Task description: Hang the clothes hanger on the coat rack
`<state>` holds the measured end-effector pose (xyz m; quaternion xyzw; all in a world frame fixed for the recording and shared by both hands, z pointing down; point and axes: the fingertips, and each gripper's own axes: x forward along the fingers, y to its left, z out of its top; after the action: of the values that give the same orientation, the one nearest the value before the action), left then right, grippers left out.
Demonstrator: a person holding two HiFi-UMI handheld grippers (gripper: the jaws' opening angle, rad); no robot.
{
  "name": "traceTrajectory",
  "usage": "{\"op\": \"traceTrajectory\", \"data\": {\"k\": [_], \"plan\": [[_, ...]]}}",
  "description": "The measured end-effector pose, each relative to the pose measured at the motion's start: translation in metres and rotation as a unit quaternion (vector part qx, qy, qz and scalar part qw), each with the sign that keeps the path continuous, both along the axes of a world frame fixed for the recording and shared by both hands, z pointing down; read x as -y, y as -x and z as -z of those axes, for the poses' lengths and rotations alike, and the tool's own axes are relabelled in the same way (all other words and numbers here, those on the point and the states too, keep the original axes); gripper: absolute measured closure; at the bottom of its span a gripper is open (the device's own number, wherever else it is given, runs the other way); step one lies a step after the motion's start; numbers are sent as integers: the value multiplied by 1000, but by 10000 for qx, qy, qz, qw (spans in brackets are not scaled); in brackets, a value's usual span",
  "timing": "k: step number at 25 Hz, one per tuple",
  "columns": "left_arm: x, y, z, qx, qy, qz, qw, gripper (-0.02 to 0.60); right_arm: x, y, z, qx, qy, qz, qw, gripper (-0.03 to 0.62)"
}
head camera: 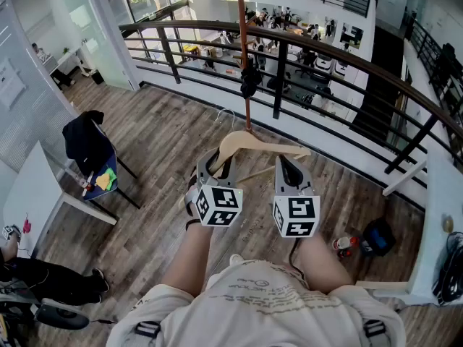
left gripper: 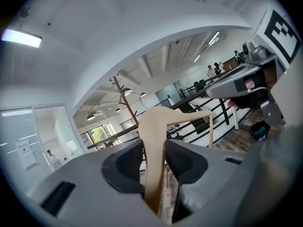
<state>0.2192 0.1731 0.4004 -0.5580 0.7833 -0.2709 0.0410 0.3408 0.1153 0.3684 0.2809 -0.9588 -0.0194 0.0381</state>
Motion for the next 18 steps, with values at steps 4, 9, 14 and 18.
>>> {"op": "traceTrajectory", "data": {"k": [4,9,14,18], "plan": [[0,8,1,-26,0,33,10000,431,-5,10,3,-3,49,235,9997,592],[3,17,-6,-70,46,20,10000,431,-11,22,5,126,32,510,9986,592],[3,32,-11,-103,70,41,9999,431,-14,40,1,19,-79,567,9984,592],[3,51,-11,-99,49,73,9999,431,-11,57,-1,15,-70,509,9987,592]]}}
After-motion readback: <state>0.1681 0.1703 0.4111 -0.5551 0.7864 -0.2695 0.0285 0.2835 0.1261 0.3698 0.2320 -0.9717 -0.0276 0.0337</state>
